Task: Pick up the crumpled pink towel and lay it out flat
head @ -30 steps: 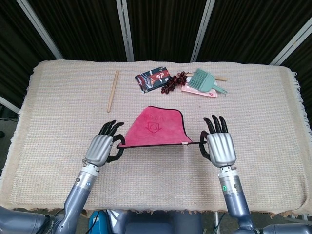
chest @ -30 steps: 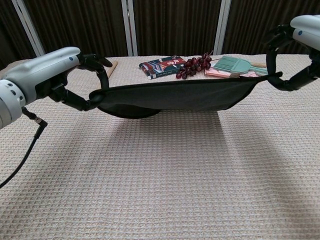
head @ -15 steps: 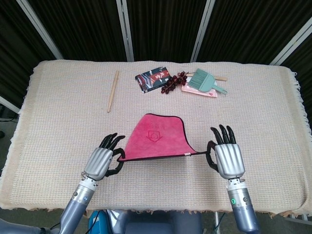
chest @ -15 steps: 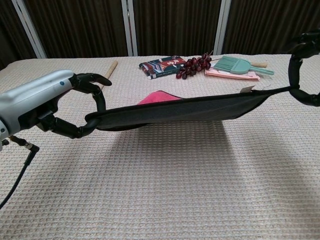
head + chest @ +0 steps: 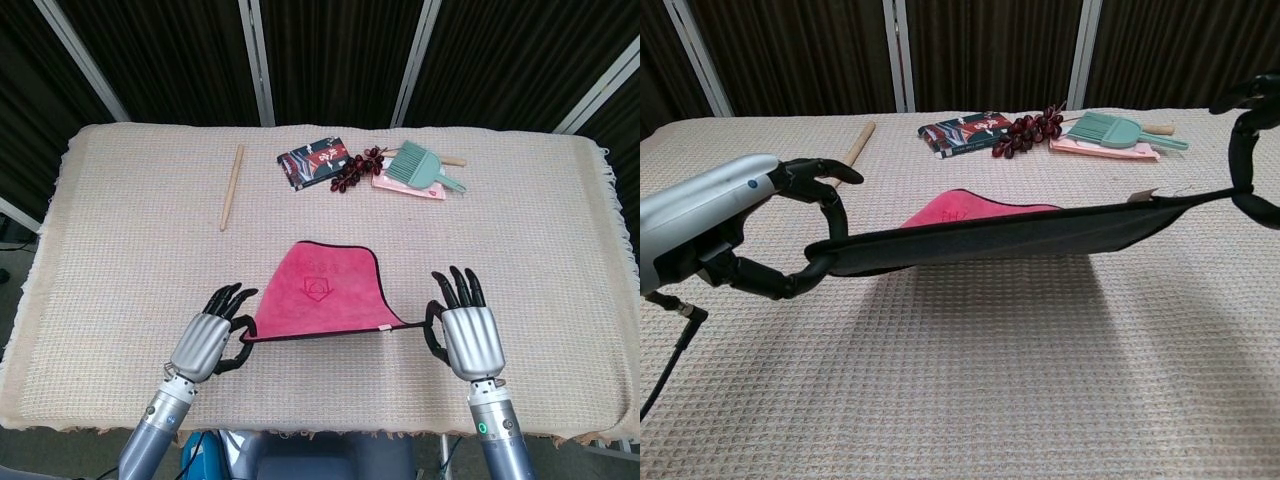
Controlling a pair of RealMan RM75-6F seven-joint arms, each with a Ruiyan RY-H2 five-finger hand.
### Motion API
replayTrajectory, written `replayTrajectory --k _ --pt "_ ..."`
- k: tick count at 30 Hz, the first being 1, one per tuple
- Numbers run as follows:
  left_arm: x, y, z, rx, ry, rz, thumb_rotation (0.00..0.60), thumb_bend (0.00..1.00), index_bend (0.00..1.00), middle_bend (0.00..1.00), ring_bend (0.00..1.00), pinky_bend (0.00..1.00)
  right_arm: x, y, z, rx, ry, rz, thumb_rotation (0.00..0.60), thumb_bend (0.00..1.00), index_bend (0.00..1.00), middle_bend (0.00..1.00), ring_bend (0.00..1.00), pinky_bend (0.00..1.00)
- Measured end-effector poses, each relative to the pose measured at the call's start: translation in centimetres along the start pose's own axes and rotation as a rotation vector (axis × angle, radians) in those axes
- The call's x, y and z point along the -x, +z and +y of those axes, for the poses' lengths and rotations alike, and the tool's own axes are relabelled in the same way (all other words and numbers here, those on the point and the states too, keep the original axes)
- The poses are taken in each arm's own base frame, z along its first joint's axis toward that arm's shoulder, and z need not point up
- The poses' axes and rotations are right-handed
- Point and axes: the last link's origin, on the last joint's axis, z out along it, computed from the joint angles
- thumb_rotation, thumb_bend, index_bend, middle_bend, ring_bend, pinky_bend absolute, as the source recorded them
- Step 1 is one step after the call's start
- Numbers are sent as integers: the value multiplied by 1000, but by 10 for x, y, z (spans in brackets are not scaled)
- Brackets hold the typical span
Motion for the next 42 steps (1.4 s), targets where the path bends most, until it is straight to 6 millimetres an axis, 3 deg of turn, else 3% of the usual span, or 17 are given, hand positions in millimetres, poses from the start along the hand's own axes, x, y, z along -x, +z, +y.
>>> replayTrajectory --k 17,30,42 --pt "15 16 36 85 -22 24 600 525 600 105 0 0 4 -3 -3 8 -13 -8 600 562 633 175 17 0" --pt "31 1 38 100 -20 -36 600 526 602 105 0 0 4 -6 -5 3 -14 -12 600 562 633 175 17 0" --pt "27 -18 34 114 -28 -40 600 526 602 105 0 0 0 -20 -11 -37 -23 -12 600 562 633 175 17 0"
